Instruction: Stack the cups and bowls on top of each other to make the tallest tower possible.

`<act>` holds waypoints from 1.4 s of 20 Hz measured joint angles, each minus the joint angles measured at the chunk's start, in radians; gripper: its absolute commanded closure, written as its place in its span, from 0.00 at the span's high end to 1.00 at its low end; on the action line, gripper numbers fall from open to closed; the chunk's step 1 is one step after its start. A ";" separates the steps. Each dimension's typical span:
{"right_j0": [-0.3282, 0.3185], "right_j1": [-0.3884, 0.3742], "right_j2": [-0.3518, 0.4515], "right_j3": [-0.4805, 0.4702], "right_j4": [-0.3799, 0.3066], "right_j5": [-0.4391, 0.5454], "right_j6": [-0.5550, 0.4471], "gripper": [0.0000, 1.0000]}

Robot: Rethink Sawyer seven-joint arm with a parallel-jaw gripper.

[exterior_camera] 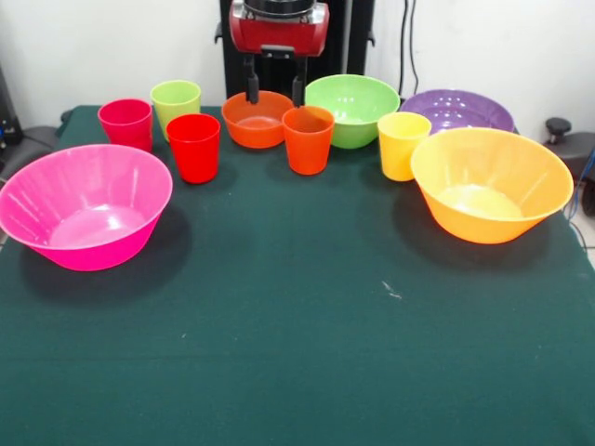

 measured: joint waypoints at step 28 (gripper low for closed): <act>0.100 0.036 0.000 0.002 0.000 -0.114 0.000 1.00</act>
